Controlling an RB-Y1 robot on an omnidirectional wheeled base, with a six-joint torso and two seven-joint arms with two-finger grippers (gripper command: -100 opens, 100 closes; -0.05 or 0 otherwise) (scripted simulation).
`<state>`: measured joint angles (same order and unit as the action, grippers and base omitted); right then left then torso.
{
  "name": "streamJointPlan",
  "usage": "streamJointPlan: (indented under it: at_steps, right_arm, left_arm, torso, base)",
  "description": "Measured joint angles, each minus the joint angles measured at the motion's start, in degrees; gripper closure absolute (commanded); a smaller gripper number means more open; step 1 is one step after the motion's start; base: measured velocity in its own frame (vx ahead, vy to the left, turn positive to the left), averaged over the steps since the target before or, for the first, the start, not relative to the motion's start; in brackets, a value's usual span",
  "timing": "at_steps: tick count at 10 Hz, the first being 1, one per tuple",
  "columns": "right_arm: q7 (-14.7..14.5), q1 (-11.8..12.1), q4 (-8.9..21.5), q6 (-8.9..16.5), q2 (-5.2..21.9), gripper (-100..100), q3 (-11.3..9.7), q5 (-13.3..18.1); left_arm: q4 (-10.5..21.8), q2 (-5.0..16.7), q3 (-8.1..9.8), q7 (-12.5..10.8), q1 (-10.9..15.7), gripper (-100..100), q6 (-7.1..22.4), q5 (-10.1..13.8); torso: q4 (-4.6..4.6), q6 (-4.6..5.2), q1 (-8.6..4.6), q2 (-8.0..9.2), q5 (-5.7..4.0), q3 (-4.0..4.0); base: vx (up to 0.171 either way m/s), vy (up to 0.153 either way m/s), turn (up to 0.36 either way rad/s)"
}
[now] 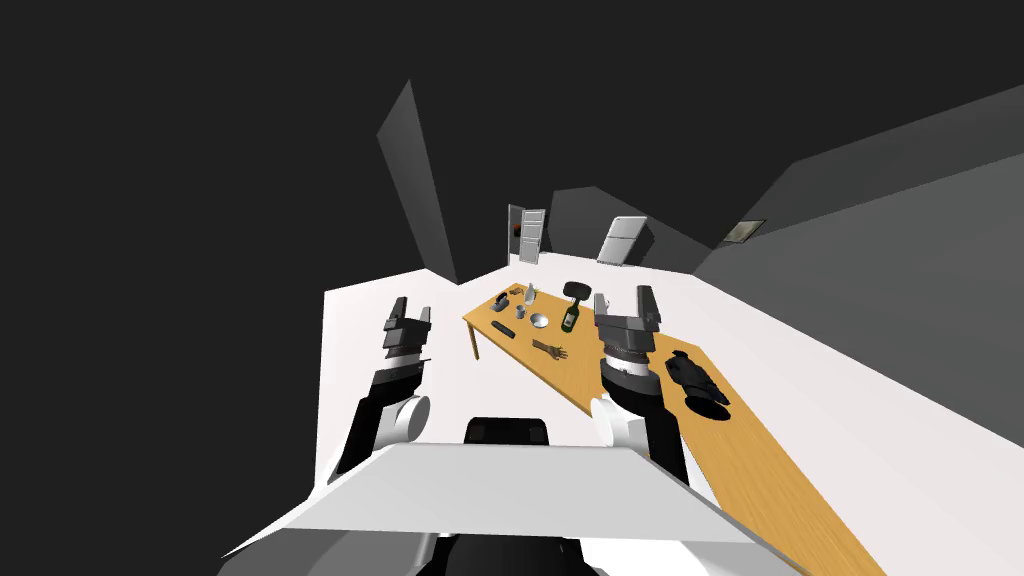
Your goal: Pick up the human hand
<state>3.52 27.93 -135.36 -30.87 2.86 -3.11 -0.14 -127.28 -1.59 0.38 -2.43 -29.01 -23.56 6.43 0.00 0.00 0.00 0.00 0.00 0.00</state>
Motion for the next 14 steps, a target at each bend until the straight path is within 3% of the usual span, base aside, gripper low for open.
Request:
streamJointPlan:
  at_steps: [2,5,8,11,13,14]
  right_arm:
    - [-0.6,0.4,1.5,0.9,2.1,-100,-0.8,2.1]
    - [-1.0,1.2,4.3,2.9,7.3,-100,-1.0,5.6]
    - [-2.2,2.2,7.9,4.7,11.8,-100,-2.5,9.9]
    - [-2.3,3.0,11.7,7.5,18.3,-100,-2.9,13.7]
    - [-3.2,3.0,14.8,8.0,20.7,-100,-4.3,16.5]
    - [-3.7,4.2,15.4,9.3,22.8,-100,-5.1,18.1]
  left_arm:
    - [0.0,0.0,-0.01,0.0,0.0,0,0.0,0.0]
    - [0.0,0.0,-0.01,0.0,0.0,0,0.0,0.0]
    - [0.0,0.0,-0.01,0.0,0.0,0,0.0,0.0]
    - [0.0,0.0,-0.01,0.0,0.0,0,0.0,0.0]
    - [0.0,0.0,-0.01,0.0,0.0,0,0.0,0.0]
    - [0.0,0.0,-0.01,0.0,0.0,0,0.0,0.0]
  torso:
    - [0.0,-0.02,0.21,0.01,0.04,0.01]
    - [0.01,-0.01,0.31,0.05,0.07,0.02]
    - [0.01,0.01,0.26,0.04,0.07,0.02]
    - [-0.01,-0.01,0.36,-0.02,0.09,-0.01]
    - [-0.01,-0.01,0.22,-0.04,0.06,-0.02]
    - [-0.01,-0.01,0.26,-0.04,0.07,-0.02]
  base:
    - [-0.001,0.068,0.103]
    - [-0.013,0.084,0.129]
    - [-0.005,0.076,0.1]
    - [0.011,0.09,0.139]
    - [0.018,0.069,0.168]
    - [0.02,0.065,0.064]
